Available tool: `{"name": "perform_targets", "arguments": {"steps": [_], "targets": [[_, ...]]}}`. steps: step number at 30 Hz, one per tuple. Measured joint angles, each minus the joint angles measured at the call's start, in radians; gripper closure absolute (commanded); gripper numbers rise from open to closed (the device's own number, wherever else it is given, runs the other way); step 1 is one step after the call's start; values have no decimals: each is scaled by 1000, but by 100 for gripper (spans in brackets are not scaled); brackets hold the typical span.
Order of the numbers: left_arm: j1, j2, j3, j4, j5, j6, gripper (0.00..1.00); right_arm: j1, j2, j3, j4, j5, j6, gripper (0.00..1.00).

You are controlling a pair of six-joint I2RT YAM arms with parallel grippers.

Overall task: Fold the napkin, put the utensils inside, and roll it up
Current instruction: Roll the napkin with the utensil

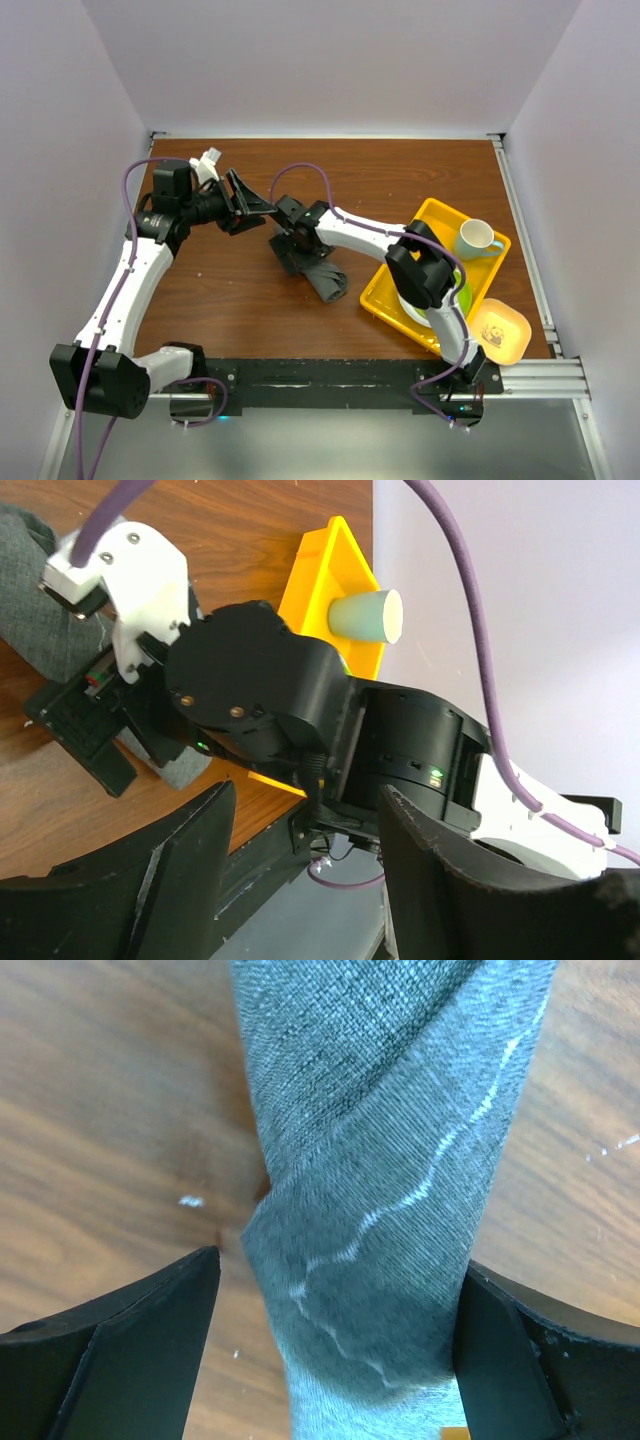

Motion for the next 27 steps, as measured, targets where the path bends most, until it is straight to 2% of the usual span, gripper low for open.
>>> {"name": "perform_targets", "arguments": {"steps": [17,27], "targets": [[35,0,-1,0,-2,0,36,-64,-121,26,-50,-89,-19,2],[43,0,-2,1,-3,-4,36,-186,-202,-107,18,-239,-34,2]]}}
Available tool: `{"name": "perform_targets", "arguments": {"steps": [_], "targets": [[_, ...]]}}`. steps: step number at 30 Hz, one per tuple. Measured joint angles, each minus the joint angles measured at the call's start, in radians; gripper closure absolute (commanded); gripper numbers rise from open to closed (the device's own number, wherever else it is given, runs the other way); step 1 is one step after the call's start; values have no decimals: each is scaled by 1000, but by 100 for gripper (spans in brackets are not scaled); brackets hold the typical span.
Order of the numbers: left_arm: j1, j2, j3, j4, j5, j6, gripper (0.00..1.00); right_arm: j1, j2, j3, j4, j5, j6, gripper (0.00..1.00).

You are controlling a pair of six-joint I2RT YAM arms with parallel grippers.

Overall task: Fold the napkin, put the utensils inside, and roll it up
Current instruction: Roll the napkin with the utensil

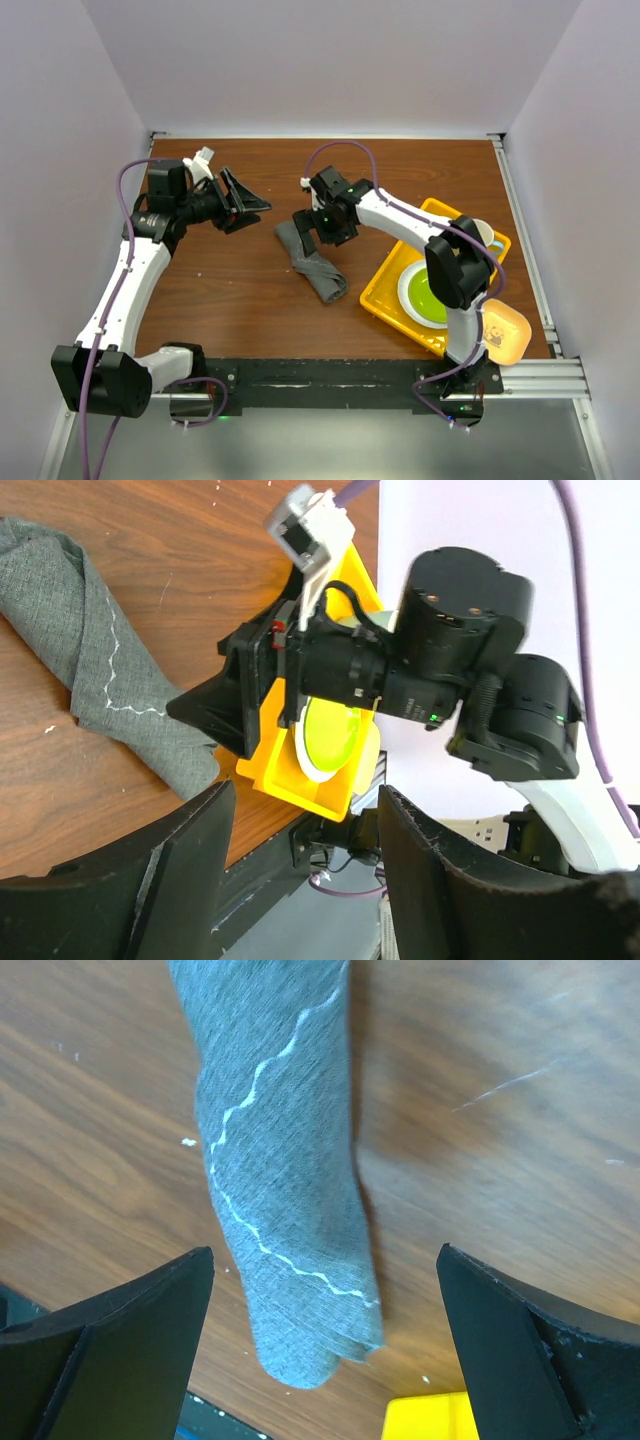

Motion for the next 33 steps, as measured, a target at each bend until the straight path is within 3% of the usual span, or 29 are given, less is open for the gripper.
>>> {"name": "perform_targets", "arguments": {"steps": [10,33], "targets": [[2,-3,-32,2,3,-6,36,5,0,-149,101,-137,14,2],[5,-3,-32,12,10,-6,36,58,-7,-119,108,-171,49,2]]}}
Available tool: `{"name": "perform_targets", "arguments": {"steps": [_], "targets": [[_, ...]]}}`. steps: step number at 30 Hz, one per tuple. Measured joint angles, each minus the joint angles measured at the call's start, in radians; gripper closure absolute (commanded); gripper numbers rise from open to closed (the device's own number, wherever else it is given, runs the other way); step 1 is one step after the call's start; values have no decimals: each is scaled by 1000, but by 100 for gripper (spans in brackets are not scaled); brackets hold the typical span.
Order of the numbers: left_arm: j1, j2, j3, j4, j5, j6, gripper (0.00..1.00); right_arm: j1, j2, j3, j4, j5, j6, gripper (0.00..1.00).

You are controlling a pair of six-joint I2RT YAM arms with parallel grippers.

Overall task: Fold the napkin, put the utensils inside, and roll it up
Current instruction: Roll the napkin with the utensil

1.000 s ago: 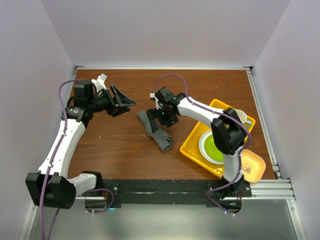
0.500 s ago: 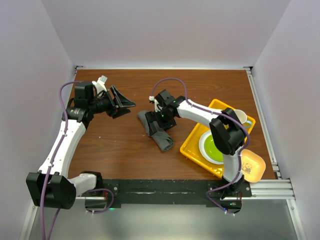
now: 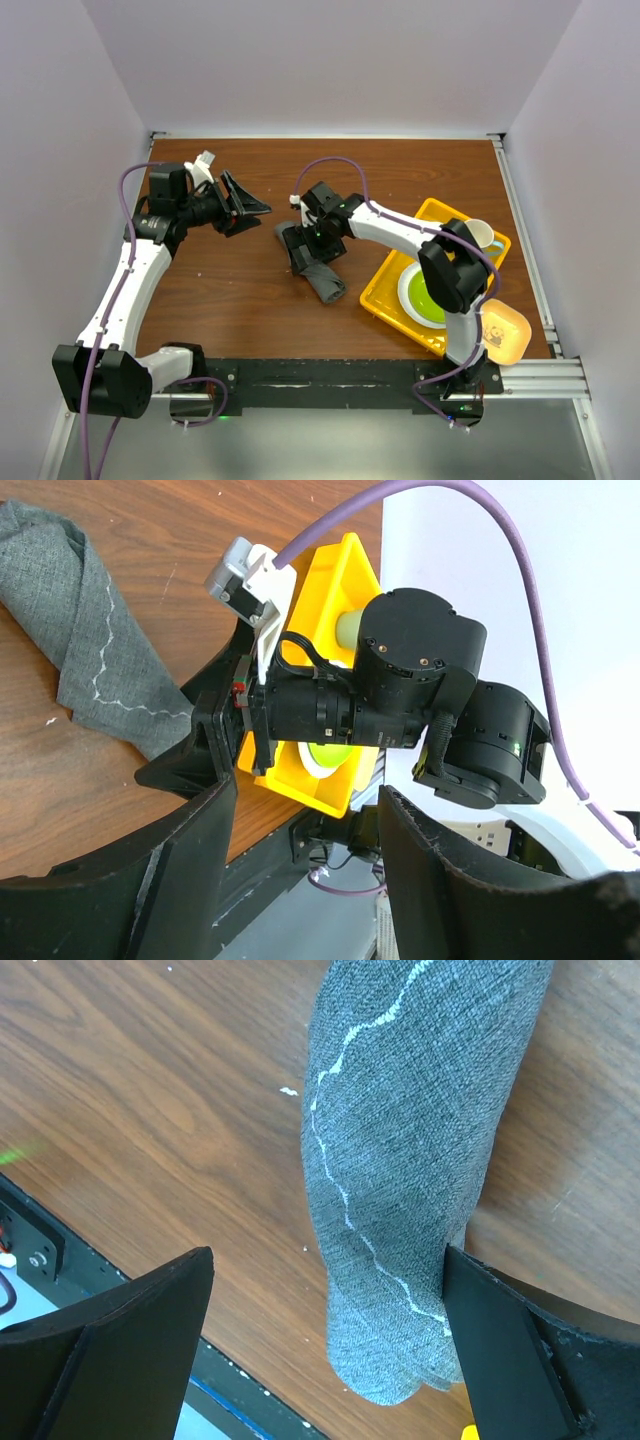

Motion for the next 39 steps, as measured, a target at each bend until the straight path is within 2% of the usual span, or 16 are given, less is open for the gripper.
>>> {"name": "perform_targets", "arguments": {"steps": [11,21,26,30,39], "targets": [[0,0,0,1,2,0,36,1,-3,135,-127,125,-42,2],[1,1,33,-37,-25,12,35,52,-16,189,-119,140,-43,2],[2,2,94,-48,-40,23,34,59,-35,286,-183,254,-77,2],[2,7,177,-56,-62,45,31,56,-116,397,-247,357,-115,2],[2,48,442,-32,-119,75,28,56,-449,526,-339,587,-112,2]]}}
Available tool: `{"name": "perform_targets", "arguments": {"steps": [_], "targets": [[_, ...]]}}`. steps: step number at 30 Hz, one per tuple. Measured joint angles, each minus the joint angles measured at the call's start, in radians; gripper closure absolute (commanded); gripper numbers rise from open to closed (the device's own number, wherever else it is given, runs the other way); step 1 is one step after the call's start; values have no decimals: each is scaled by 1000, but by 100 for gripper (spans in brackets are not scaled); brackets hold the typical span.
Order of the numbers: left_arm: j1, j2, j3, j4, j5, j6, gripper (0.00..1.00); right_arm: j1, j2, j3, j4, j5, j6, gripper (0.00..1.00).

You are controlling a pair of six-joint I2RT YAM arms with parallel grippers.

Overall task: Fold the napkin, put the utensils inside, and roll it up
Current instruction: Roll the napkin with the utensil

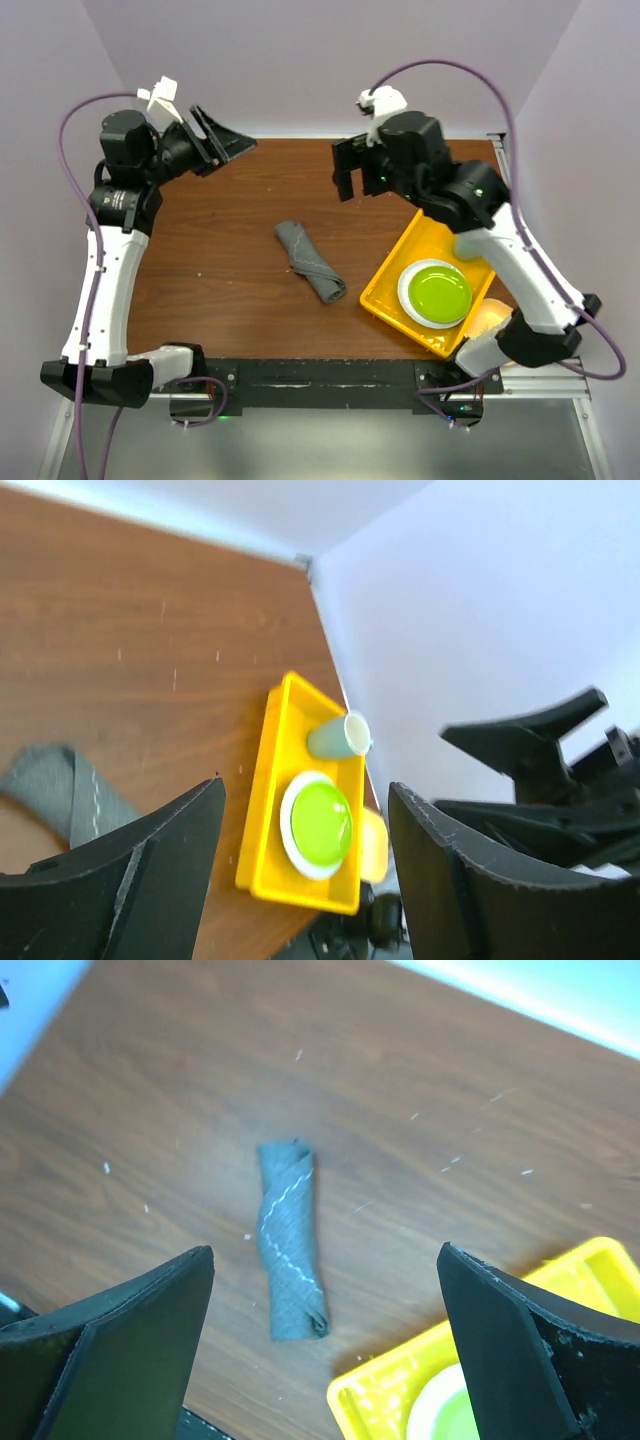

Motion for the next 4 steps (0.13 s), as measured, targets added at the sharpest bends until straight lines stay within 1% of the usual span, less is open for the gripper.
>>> {"name": "perform_targets", "arguments": {"steps": [3,4], "targets": [[0,5,56,40,-27,6,25,-2,-71,10,-26,45,10,2],[0,4,64,51,-32,6,21,-2,-93,8,-31,54,11,2]]}}
